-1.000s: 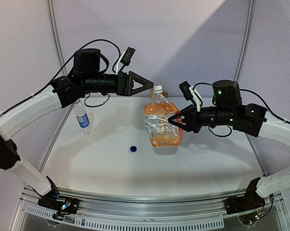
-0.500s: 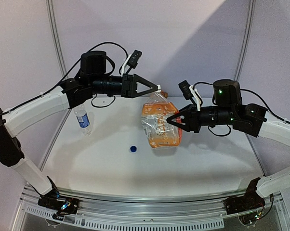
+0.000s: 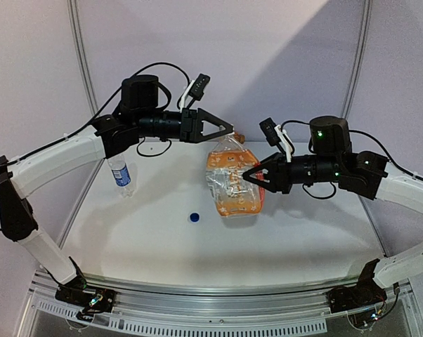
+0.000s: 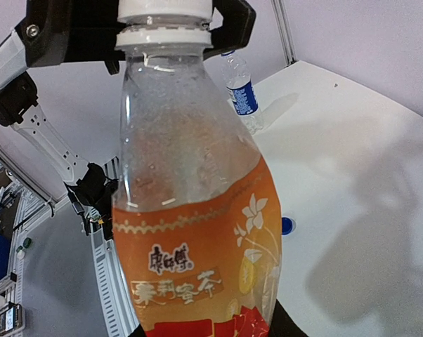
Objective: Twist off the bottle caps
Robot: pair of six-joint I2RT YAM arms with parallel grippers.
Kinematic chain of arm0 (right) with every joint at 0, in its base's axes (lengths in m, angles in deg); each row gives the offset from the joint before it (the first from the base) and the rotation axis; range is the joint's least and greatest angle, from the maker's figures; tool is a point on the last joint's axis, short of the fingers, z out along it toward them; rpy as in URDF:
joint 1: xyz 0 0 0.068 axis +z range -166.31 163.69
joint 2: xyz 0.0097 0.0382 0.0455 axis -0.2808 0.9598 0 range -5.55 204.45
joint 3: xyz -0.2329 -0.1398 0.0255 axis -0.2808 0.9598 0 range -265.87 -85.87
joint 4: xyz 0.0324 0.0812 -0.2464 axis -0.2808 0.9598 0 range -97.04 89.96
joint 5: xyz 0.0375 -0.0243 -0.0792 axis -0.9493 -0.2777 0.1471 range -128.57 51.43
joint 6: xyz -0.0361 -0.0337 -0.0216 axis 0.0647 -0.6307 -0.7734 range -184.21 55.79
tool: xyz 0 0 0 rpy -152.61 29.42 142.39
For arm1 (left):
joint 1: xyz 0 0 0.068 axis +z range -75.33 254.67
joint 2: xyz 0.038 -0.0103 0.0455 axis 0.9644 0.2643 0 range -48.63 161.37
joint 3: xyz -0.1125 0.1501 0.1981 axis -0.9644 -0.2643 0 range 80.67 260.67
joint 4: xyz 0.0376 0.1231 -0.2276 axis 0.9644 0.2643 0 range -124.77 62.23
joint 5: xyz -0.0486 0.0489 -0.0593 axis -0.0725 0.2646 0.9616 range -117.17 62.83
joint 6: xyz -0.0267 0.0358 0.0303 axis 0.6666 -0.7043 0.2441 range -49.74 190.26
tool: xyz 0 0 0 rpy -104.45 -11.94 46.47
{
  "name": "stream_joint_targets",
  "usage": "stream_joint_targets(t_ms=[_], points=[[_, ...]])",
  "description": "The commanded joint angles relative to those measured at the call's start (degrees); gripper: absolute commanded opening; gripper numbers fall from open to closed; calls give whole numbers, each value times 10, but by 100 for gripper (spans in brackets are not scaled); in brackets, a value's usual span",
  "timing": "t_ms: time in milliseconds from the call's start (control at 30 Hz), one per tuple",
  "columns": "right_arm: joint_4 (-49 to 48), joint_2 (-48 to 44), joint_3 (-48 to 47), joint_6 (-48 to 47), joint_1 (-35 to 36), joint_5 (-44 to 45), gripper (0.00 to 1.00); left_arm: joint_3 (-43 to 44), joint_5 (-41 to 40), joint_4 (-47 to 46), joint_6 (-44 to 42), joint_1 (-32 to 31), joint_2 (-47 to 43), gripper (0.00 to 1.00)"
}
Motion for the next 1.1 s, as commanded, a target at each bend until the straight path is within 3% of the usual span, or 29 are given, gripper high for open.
stream_joint_targets(t_ms=[0, 333, 367, 533, 633, 900, 1067], points=[[-11, 7, -5, -6, 0, -4, 0, 6, -1, -9, -2, -2, 3, 62], [-8, 7, -4, -7, 0, -15, 0, -4, -24, -7, 1, -2, 5, 32], [-7, 7, -4, -7, 0, -18, 0, -6, -24, -8, 1, -2, 5, 33], [-2, 6, -2, -12, 0, -23, 0, -9, -30, -14, 3, -2, 2, 58], [-1, 5, -1, -13, 0, -23, 0, -10, -32, -13, 4, -2, 2, 59], [0, 7, 0, -13, 0, -19, 0, -13, -42, -9, 7, -2, 4, 22], [2, 11, -6, -13, 0, 0, 0, -7, -79, 27, 12, -4, 11, 13]])
